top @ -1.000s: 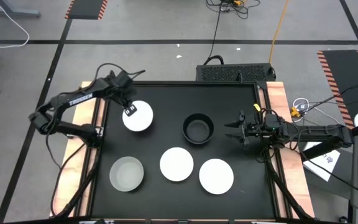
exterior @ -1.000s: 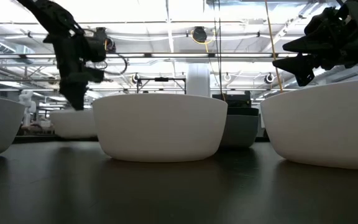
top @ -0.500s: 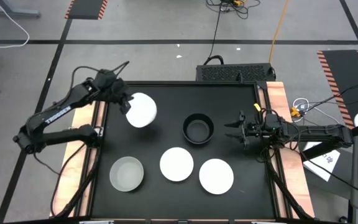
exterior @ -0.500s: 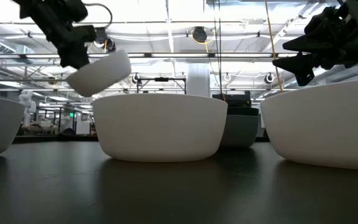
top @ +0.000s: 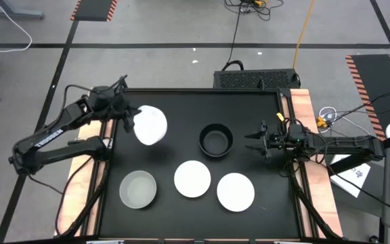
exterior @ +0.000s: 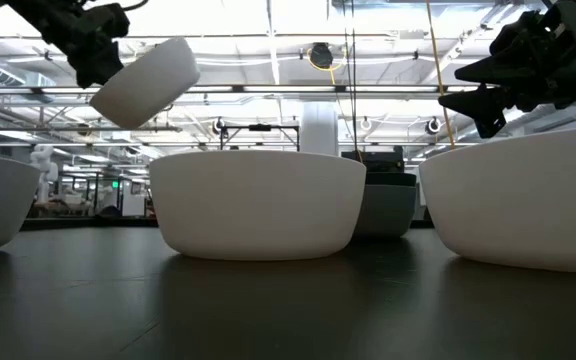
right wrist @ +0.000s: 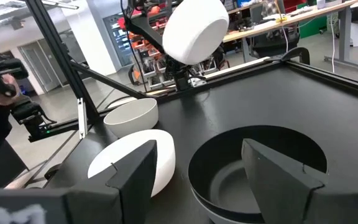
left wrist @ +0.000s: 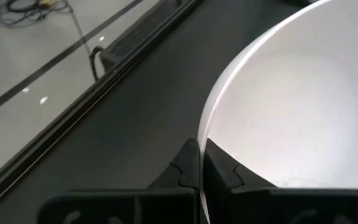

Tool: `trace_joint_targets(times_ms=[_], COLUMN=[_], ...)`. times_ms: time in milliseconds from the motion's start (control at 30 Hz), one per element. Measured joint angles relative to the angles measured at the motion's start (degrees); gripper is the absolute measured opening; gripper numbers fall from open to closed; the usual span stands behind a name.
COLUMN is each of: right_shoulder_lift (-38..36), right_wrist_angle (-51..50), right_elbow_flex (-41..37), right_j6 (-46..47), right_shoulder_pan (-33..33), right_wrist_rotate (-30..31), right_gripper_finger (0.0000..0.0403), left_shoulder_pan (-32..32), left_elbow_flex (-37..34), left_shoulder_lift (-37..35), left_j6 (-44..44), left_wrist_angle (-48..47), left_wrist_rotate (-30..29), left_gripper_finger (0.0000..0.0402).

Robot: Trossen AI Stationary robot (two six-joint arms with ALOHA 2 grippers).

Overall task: Nest bowls inside each other
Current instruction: Stack the top left white bowl on the black bowl

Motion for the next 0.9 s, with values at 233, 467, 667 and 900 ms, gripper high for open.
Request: trace_joint_targets(times_ms=[233, 467, 667, 900], right_shoulder_lift=[0.0, 0.0, 0.0, 0.0], right_wrist_angle=[0.0, 0.0, 0.4, 1.5], right_elbow_flex=[0.0, 0.0, 0.0, 0.0], right_j6=[0.0, 0.2, 0.2, -0.3], right_shoulder_pan=[0.0, 0.0, 0.0, 0.0], right_wrist_rotate=[0.0, 0.1, 0.2, 0.2], right_gripper_finger=[0.0228, 0.0228, 0.0228, 0.0228], left_shoulder_pan=[-5.2, -10.1, -14.0, -16.8], left_elbow_flex=[-5.2, -10.0, -11.4, -11.4], left_shoulder_lift=[-2.8, -2.8, 0.3, 8.8], left_j6=[-2.0, -3.1, -3.7, -2.2], left_wrist_angle=[6.0, 15.9, 25.0, 37.6], left_wrist_rotate=[0.0, 0.1, 2.9, 5.1], left_gripper_finger=[0.0, 0.0, 0.0, 0.0])
